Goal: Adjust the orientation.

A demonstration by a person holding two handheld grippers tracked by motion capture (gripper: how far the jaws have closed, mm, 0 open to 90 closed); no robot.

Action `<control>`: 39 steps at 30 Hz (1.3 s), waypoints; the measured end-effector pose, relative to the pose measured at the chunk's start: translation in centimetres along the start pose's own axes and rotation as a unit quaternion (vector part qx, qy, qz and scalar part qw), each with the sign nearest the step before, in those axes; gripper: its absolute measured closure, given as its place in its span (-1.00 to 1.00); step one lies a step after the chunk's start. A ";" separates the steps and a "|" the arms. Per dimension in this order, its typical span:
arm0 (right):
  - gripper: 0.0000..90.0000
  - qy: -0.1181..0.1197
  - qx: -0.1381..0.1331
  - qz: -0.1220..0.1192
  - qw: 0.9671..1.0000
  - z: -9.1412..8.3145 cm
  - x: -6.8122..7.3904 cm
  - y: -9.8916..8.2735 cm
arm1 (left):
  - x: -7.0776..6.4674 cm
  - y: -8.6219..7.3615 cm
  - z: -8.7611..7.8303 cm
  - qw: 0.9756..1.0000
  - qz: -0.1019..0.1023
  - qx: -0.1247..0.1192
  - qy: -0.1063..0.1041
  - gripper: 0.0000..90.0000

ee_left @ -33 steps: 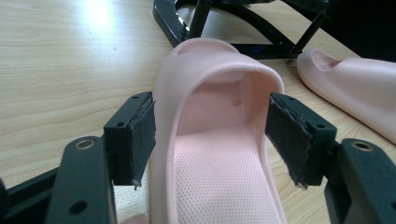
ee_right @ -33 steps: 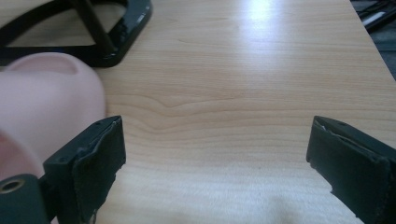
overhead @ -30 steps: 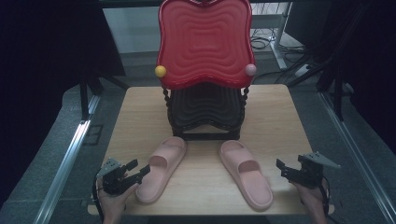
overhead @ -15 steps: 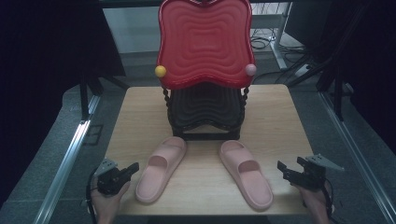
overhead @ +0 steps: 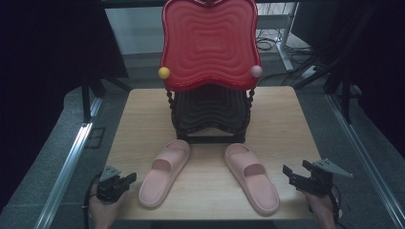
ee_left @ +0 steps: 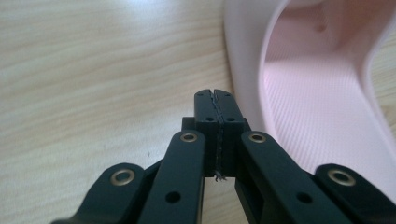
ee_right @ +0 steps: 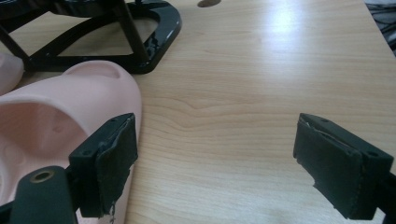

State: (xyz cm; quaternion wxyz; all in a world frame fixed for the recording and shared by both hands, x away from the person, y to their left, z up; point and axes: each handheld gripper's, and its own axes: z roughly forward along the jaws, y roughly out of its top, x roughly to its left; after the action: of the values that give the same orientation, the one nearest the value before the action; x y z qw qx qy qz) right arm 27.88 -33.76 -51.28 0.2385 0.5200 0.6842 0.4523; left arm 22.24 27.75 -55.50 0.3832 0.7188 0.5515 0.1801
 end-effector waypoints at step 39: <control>-0.67 0.074 -0.057 0.007 0.996 -2.6 1.4 2.4 | -11.7 -0.2 4.6 0.980 0.087 0.030 -0.175 0.99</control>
State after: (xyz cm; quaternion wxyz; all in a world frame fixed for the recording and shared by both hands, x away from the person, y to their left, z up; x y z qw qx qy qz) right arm 26.53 -33.29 -47.81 0.2131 0.4759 0.6695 0.5291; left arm 21.41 15.28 -56.71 0.4353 0.7954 0.4164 0.0674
